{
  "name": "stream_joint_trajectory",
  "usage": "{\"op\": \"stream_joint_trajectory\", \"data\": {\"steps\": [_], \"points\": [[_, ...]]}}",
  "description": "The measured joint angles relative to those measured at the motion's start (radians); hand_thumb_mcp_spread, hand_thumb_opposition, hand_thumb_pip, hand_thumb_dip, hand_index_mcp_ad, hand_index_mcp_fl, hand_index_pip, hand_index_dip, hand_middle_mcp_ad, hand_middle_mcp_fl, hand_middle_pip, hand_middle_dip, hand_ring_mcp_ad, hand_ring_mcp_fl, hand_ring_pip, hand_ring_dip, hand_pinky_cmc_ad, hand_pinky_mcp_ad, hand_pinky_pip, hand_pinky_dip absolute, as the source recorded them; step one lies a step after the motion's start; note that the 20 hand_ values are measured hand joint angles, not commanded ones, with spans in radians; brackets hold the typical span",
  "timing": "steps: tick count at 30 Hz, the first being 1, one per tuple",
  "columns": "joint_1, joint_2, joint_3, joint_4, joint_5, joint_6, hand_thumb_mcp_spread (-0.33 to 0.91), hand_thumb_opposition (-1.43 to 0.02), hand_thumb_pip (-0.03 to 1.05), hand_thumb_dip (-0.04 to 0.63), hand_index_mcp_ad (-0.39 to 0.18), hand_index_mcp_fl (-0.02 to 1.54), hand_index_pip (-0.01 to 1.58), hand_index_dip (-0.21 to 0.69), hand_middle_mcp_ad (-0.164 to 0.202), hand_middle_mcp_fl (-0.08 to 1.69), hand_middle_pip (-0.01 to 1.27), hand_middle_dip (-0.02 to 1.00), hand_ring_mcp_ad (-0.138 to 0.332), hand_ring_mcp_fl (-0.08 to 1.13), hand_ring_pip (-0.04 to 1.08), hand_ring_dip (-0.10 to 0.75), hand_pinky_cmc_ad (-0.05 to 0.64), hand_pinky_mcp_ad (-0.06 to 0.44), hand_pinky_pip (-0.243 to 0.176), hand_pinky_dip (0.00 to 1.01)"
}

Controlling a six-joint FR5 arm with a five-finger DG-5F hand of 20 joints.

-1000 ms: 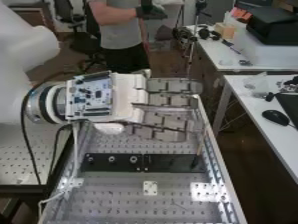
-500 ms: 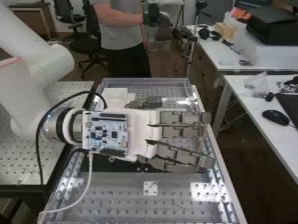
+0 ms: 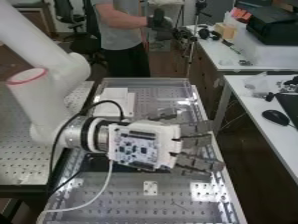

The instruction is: Grab the chopstick and place it in the clear container

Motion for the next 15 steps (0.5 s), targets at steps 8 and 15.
{"op": "stream_joint_trajectory", "data": {"steps": [8,15], "points": [[0.010,-0.035,0.033,-0.037,-0.027,-0.003,0.41,-0.77,0.65,0.278,-0.047,0.57,0.18,0.246,0.066,0.65,0.14,0.57,0.195,0.24,0.08,0.082,0.237,0.169,-0.094,0.25],[0.027,-0.068,0.059,-0.073,0.030,0.013,0.47,-0.77,0.63,0.278,-0.056,0.50,0.28,0.246,0.070,0.65,0.13,0.58,0.195,0.26,0.08,0.084,0.251,0.168,-0.082,0.20]]}}
